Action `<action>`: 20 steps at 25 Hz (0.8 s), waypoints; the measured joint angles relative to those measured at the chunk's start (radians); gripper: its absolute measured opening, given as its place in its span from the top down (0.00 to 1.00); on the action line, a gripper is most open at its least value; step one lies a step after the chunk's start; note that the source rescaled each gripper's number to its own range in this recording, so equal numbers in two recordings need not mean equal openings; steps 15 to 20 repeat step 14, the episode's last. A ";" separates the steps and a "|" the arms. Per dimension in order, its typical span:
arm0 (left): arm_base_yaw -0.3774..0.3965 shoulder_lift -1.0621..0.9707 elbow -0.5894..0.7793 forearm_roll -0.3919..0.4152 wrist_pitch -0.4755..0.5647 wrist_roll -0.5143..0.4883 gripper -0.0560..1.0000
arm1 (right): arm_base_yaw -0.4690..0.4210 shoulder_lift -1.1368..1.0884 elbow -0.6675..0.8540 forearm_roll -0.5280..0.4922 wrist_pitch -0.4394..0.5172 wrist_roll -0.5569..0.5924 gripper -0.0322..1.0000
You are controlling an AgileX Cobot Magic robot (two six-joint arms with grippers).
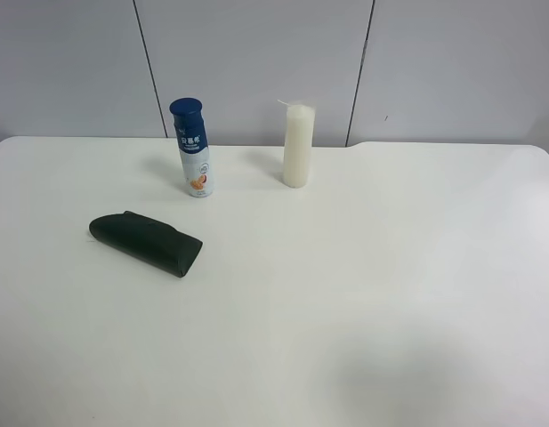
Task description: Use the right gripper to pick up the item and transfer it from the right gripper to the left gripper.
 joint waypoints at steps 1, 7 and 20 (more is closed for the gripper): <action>0.000 0.000 0.000 0.000 0.000 0.000 0.00 | 0.000 0.000 0.000 0.000 0.000 0.000 0.00; 0.000 0.000 0.001 0.001 0.000 0.000 0.00 | 0.000 0.000 0.000 0.000 0.000 0.000 0.00; 0.000 0.000 0.001 0.001 0.000 0.000 0.00 | 0.000 0.000 0.000 0.000 0.000 0.000 0.00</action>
